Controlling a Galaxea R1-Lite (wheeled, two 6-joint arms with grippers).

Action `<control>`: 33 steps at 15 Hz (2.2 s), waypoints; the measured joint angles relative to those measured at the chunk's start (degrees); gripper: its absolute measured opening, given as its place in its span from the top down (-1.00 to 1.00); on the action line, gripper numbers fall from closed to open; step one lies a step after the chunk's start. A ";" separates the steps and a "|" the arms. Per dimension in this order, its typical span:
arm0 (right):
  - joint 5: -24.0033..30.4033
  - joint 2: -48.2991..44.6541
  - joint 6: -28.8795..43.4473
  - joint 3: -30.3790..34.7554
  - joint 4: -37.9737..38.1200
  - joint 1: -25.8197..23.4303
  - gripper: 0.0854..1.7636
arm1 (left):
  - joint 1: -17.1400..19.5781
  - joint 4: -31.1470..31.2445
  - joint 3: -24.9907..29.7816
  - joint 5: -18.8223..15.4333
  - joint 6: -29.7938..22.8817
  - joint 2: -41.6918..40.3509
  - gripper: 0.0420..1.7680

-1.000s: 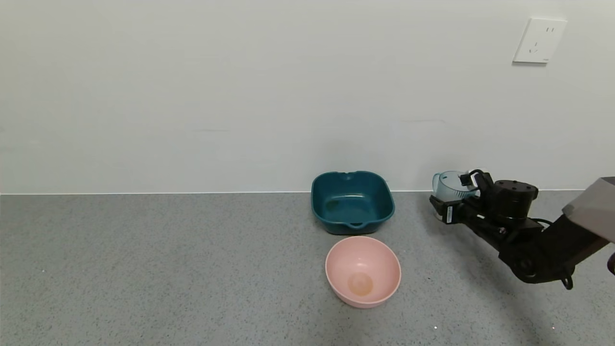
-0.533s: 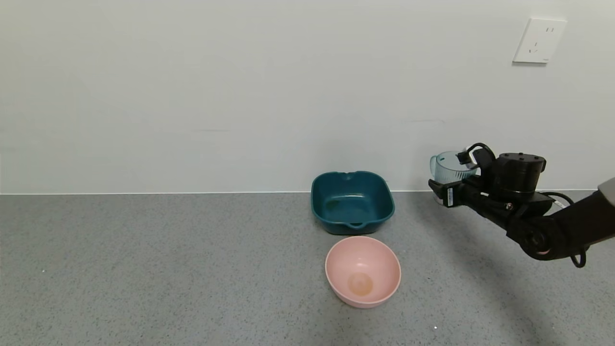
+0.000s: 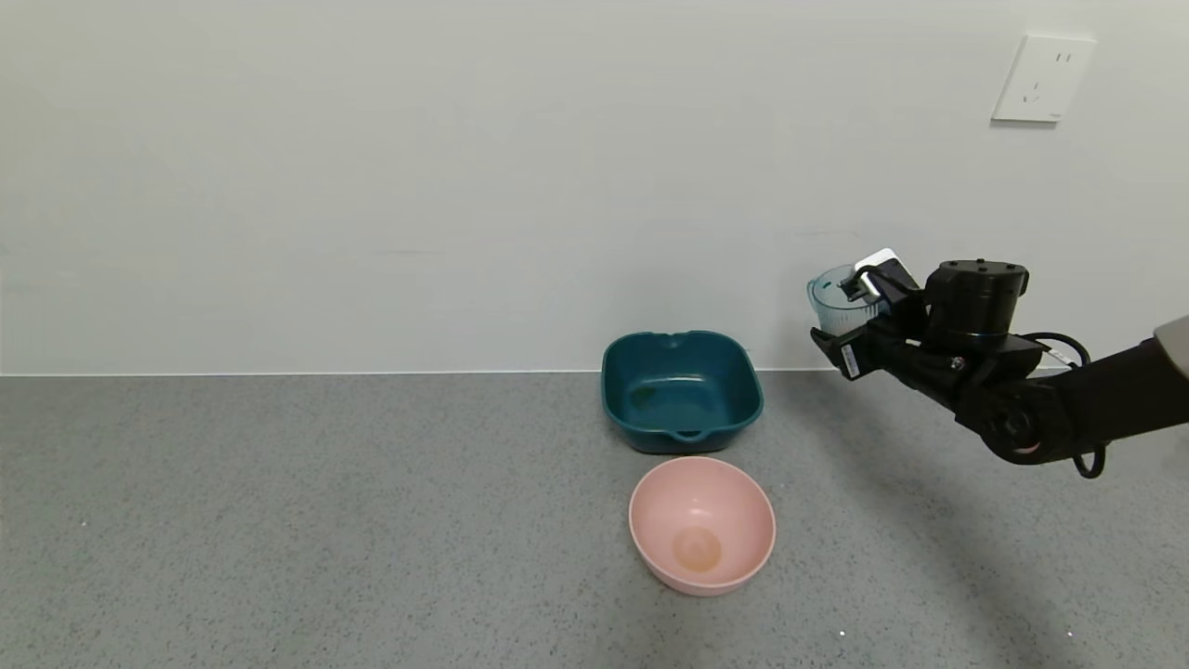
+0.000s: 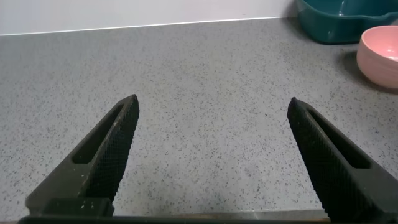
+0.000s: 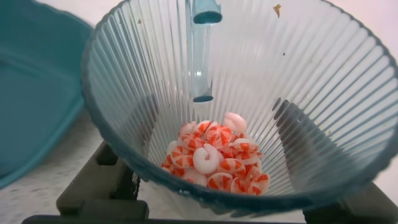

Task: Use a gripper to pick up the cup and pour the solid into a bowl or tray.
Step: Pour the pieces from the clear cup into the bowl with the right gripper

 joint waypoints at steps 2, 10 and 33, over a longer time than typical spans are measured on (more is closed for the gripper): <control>-4.00 1.15 -4.14 -1.63 -0.02 0.18 -0.54 | 0.00 0.00 0.00 0.00 0.00 0.00 -0.94; -11.23 4.29 -13.24 -8.63 8.72 6.63 -0.54 | 0.00 0.00 0.00 0.00 0.00 0.00 -0.94; -31.01 17.80 -46.75 -39.06 25.89 15.09 -0.54 | 0.00 0.00 0.00 0.00 0.00 0.00 -0.94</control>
